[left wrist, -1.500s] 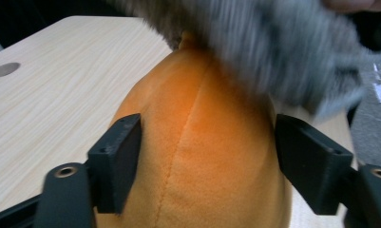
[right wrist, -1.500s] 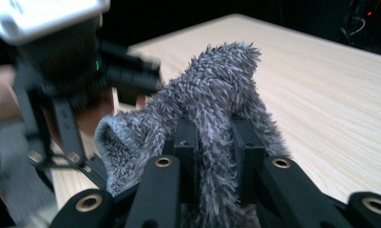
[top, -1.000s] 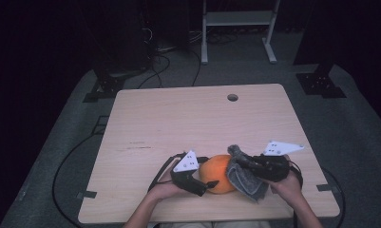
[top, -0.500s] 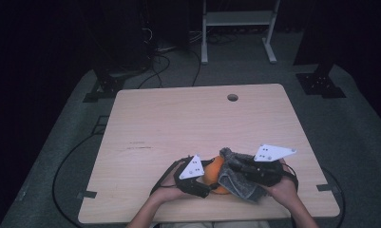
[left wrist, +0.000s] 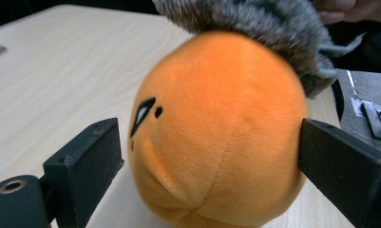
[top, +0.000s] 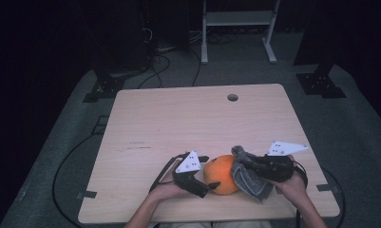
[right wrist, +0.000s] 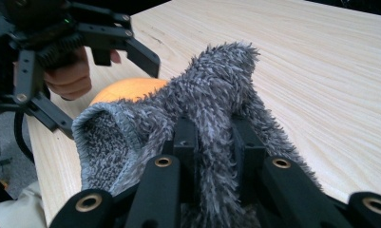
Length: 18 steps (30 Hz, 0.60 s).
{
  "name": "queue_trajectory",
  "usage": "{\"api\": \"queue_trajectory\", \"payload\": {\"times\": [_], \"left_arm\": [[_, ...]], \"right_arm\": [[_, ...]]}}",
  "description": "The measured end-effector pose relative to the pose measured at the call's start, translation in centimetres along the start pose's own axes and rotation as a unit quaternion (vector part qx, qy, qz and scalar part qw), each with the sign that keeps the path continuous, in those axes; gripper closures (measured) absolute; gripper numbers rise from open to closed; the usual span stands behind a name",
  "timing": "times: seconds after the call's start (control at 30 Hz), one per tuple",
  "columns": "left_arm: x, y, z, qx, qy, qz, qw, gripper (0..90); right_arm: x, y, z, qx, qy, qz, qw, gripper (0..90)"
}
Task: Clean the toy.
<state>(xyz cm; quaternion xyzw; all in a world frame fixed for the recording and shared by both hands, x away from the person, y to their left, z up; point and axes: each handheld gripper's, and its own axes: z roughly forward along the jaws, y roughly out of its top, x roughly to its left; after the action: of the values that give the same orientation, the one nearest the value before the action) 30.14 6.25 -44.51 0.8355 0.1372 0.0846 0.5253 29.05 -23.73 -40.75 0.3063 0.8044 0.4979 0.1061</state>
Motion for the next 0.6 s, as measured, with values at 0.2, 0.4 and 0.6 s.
{"api": "queue_trajectory", "payload": {"times": [0.2,0.4,0.6], "left_arm": [[-0.6,-0.4,0.6,0.012,-0.003,0.017,0.9998,14.8],[-1.4,0.6,0.3,0.005,0.019,0.030,0.9994,28.4],[-2.4,2.5,-0.2,-0.001,0.030,0.045,0.9985,31.9]], "right_arm": [[-0.5,-0.2,0.0,0.003,-0.003,0.014,0.9999,75.1],[1.9,1.3,0.0,-0.001,-0.013,-0.020,0.9997,76.3],[5.8,3.5,0.6,-0.022,0.026,-0.080,0.9962,75.9]]}}
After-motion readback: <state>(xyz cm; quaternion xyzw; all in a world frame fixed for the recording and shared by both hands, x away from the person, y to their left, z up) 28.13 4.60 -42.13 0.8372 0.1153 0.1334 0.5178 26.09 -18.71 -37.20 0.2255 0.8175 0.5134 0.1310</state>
